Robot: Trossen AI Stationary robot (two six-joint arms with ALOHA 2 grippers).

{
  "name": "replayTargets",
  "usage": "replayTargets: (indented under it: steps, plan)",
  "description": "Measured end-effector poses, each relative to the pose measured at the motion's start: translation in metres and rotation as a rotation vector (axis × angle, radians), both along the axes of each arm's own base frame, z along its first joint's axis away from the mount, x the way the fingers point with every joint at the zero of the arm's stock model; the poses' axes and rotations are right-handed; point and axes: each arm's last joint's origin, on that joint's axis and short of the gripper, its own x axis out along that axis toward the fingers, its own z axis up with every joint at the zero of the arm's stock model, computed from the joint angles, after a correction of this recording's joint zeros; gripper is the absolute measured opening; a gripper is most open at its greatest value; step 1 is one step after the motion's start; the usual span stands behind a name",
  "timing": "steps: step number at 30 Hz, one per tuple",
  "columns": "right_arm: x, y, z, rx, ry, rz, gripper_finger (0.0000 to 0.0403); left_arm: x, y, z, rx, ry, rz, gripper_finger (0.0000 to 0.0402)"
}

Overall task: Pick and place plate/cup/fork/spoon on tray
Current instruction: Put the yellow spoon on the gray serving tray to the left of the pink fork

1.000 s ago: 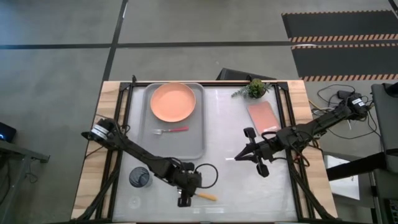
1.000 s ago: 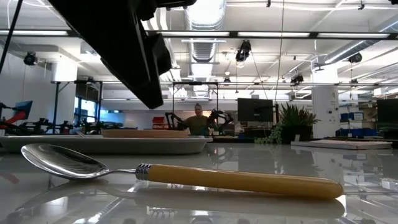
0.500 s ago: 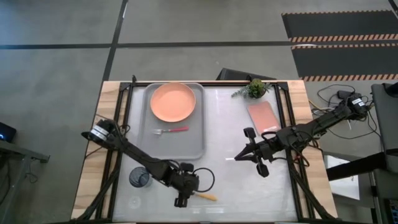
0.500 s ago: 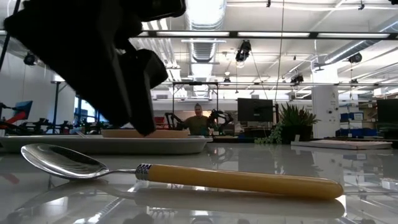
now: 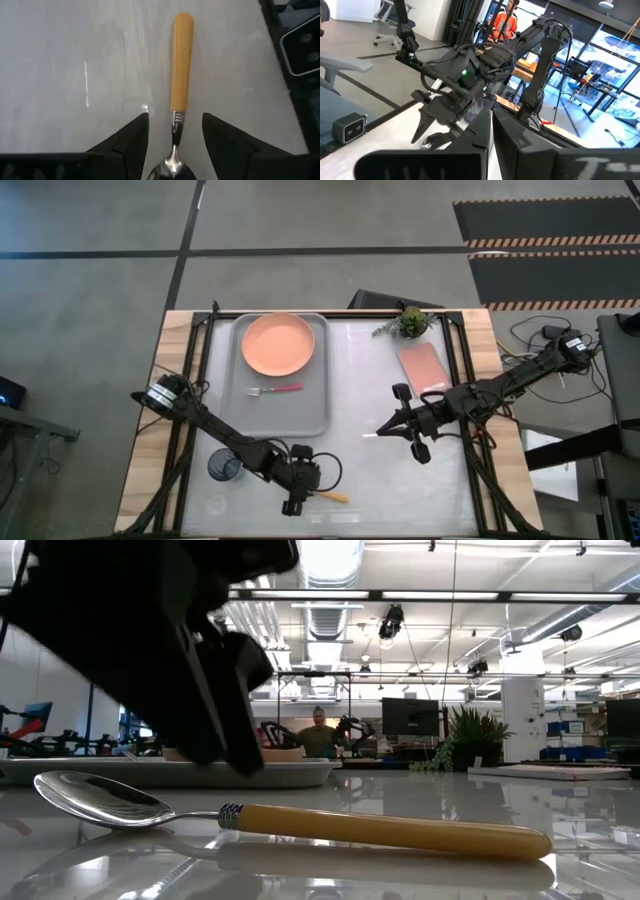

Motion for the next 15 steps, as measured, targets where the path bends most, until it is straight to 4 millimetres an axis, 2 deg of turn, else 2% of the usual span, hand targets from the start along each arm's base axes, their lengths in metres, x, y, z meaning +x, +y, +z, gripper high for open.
replayTargets:
  steps: [5,15]
  plan:
    - [0.0,0.0,0.0,-0.006,-0.001,0.0,0.0009,0.008,-0.005,-0.013,0.022,-0.011,-0.009,0.0166]
    - [0.0,0.0,0.0,-0.025,-0.01,0.0,0.0009,0.004,0.001,-0.025,0.119,-0.021,0.02,0.0166]
